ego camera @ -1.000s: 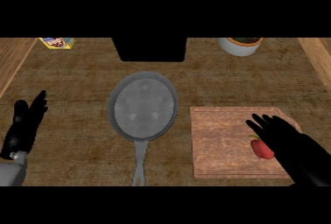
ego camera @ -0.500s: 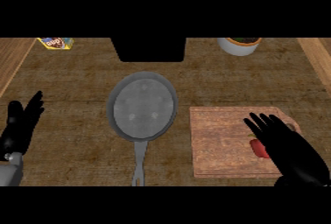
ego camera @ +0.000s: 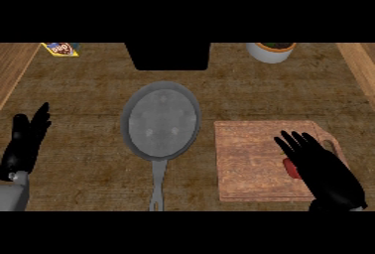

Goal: Pick the bell pepper from the cutting board and place it in the pan

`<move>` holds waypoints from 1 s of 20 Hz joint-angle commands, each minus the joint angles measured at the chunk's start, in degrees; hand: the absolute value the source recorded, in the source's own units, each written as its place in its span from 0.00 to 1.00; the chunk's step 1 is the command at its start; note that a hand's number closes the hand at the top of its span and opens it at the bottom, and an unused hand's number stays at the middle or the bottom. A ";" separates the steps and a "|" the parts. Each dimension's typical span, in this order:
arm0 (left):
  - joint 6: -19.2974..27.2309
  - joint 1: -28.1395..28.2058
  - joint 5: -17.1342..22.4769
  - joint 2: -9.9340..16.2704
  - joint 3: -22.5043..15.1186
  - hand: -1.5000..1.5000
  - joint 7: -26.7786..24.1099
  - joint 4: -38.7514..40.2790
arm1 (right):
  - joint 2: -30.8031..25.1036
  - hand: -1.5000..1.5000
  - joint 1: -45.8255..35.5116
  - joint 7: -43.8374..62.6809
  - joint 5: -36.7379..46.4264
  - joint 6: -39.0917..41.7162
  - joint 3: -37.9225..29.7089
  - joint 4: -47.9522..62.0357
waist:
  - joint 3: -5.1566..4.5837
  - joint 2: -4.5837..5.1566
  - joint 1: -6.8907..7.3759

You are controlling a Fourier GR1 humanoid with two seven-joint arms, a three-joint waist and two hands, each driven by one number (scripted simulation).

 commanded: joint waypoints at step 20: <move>-4.92 -0.39 -4.96 -3.29 5.84 0.50 -0.69 0.11 | 7.97 1.00 -6.57 -11.82 12.09 -3.31 -7.24 20.99 | 0.00 0.05 0.21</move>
